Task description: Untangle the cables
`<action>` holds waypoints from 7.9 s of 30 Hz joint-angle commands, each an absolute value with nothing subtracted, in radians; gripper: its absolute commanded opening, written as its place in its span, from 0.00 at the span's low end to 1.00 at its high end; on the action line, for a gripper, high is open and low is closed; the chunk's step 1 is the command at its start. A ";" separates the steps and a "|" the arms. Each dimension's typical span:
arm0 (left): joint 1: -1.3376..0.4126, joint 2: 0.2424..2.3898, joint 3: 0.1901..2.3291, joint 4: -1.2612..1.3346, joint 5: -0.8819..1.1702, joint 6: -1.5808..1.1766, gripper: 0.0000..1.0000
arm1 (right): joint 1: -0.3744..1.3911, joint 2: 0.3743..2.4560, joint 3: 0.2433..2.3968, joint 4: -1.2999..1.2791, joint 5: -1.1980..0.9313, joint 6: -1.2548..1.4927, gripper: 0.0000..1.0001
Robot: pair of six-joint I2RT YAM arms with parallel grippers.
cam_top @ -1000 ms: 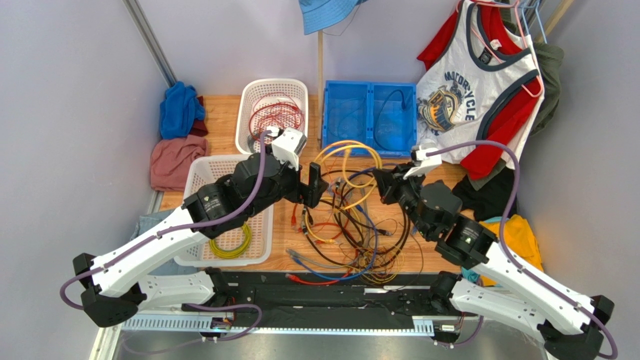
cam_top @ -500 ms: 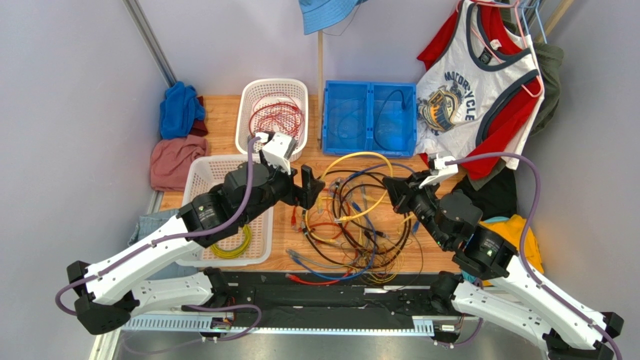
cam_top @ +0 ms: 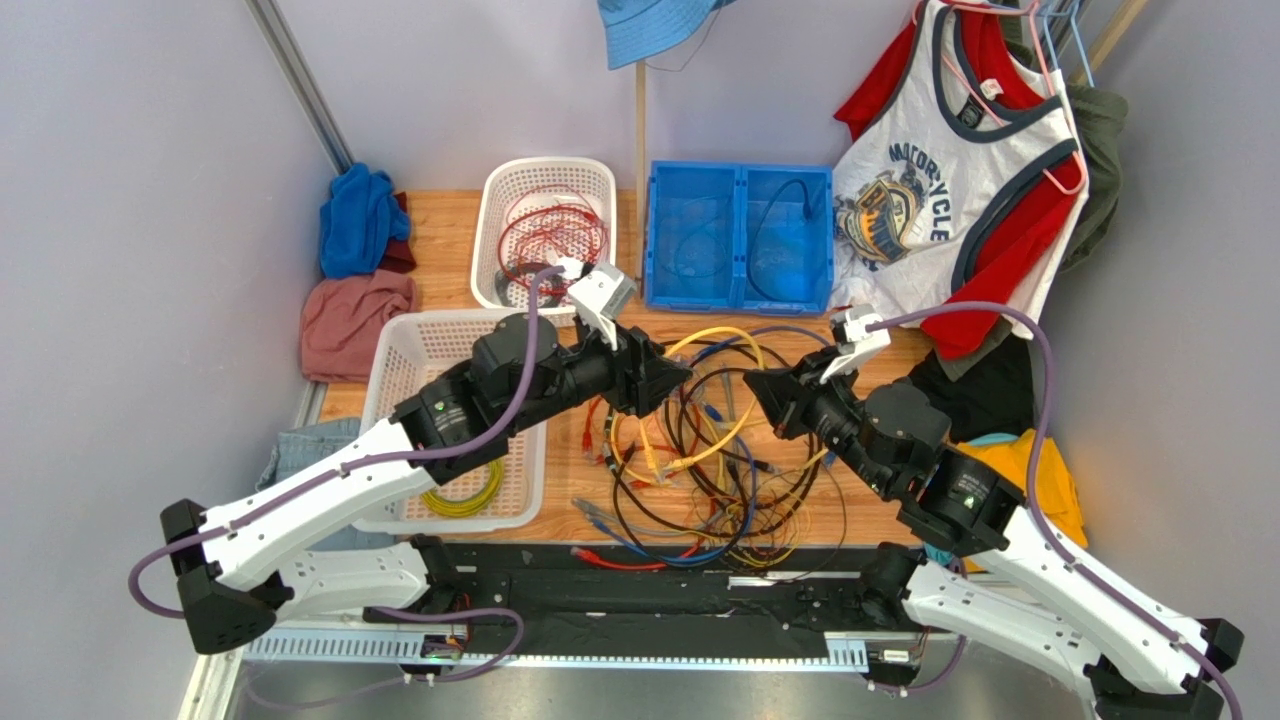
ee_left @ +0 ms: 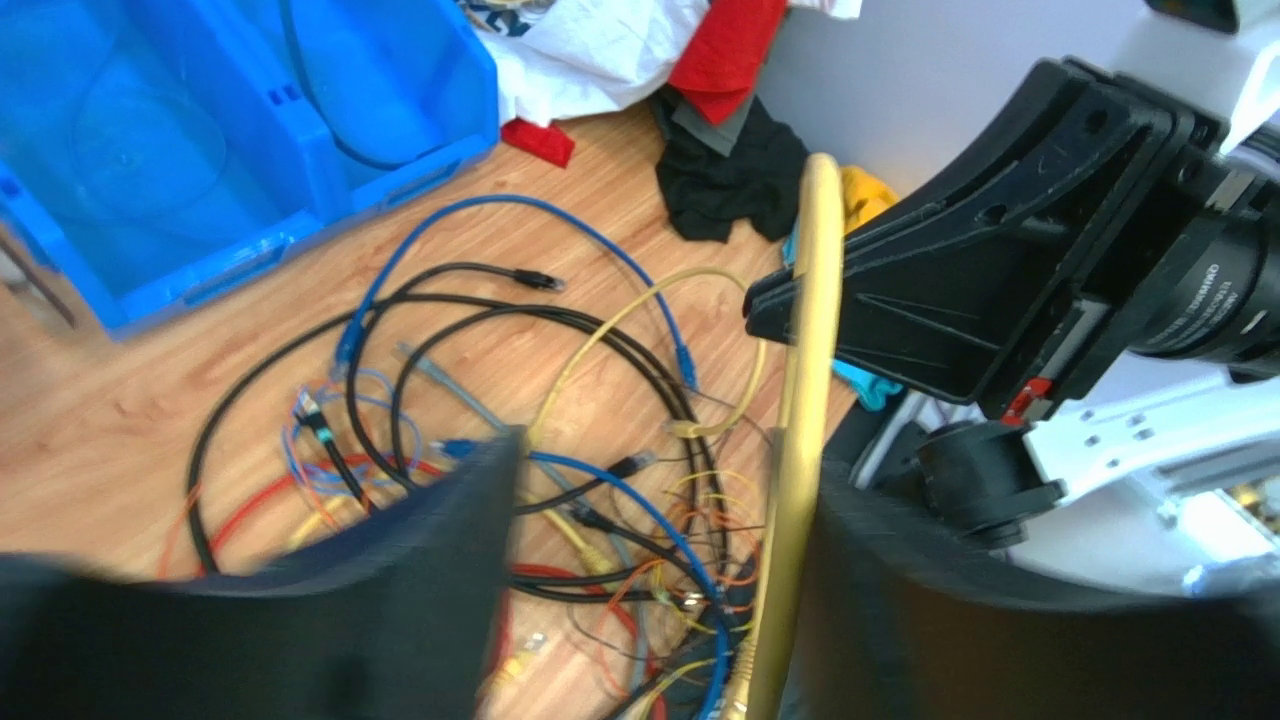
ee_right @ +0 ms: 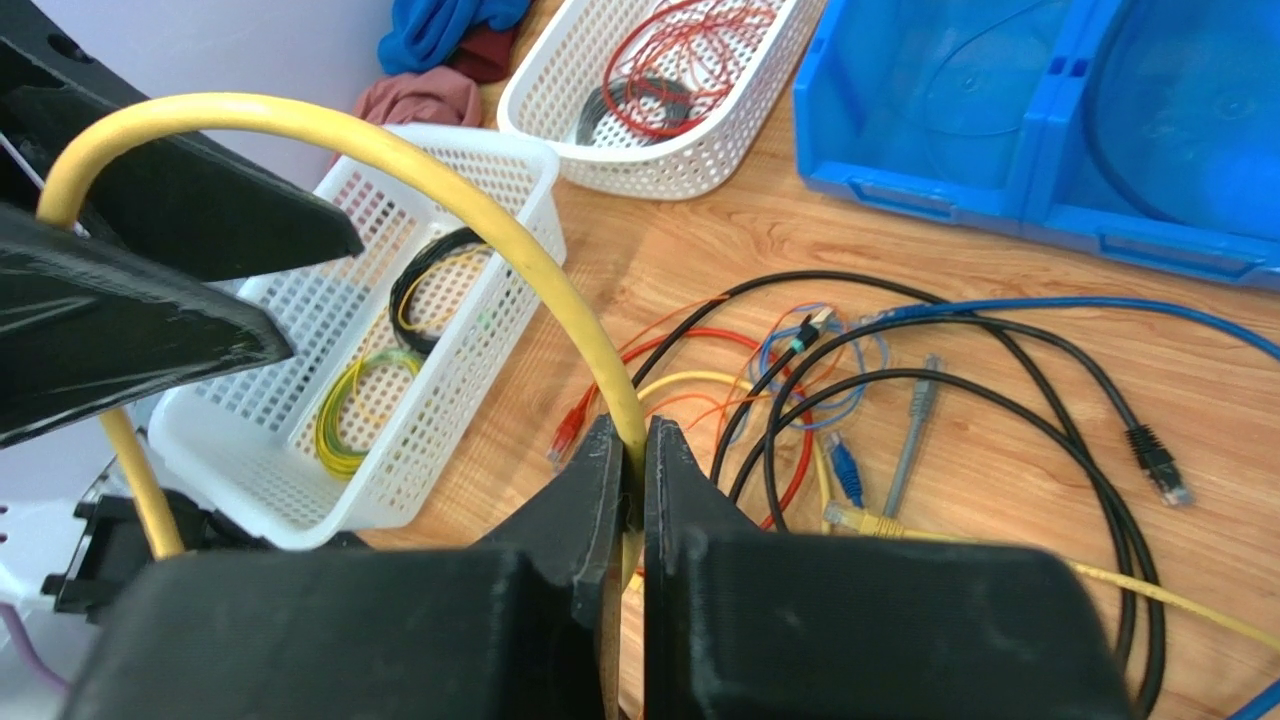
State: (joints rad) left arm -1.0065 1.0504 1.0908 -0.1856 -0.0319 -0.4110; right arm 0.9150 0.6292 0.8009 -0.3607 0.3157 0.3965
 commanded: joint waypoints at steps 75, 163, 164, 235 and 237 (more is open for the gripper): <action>-1.077 1.041 0.729 -0.157 -0.417 -0.859 0.99 | 0.907 0.681 0.746 -1.051 0.772 1.091 0.96; -0.718 0.654 0.845 -0.617 -0.581 -0.649 0.00 | 0.825 0.569 0.833 -0.594 0.106 0.634 0.73; -0.703 0.587 0.815 -0.615 -0.597 -0.632 0.00 | 0.825 0.560 0.810 -0.589 0.113 0.630 0.72; -0.793 1.525 0.919 -0.205 -0.261 -0.818 0.34 | 0.825 0.764 0.526 -0.411 0.120 0.598 0.59; -0.795 1.578 0.966 -0.230 -0.267 -0.802 0.39 | 0.825 0.764 0.523 -0.411 0.114 0.598 0.59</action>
